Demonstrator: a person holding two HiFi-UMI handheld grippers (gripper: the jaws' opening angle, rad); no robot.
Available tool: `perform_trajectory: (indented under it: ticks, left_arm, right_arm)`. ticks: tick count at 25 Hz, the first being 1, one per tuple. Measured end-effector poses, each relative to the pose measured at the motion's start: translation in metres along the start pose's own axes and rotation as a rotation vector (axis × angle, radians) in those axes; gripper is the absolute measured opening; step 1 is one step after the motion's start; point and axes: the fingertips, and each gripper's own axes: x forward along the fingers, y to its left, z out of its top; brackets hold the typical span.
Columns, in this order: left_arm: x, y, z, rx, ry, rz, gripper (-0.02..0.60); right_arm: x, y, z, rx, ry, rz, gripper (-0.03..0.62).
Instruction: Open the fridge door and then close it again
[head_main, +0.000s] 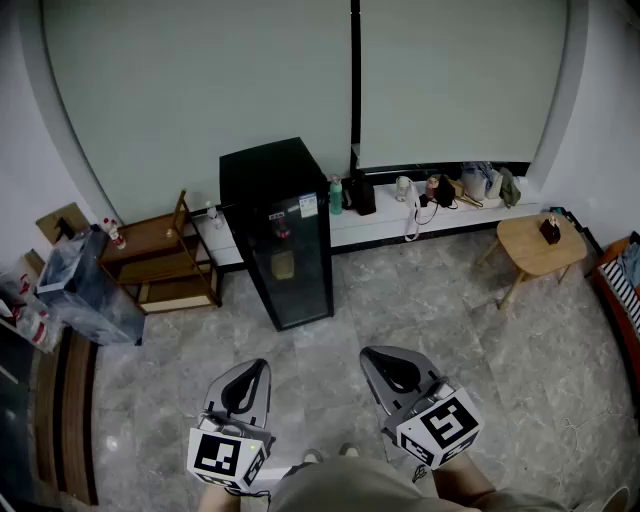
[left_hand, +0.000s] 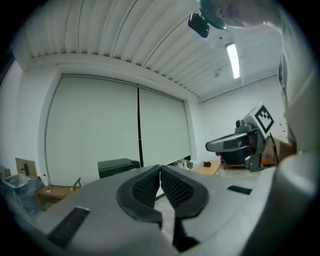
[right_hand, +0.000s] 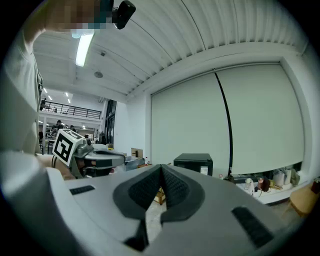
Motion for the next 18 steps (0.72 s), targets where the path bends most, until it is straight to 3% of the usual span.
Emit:
perform_trajectory:
  ticks: [14,18]
  left_arm:
    - [0.017,-0.03,-0.012,0.019,0.029,0.021,0.008]
    - [0.021,-0.034,-0.014,0.03,0.04,0.029,0.008]
  right_arm:
    - [-0.015,-0.03,-0.023,0.045,0.012,0.01,-0.005]
    - [-0.013,-0.038,-0.034,0.031,0.061,-0.001,-0.005]
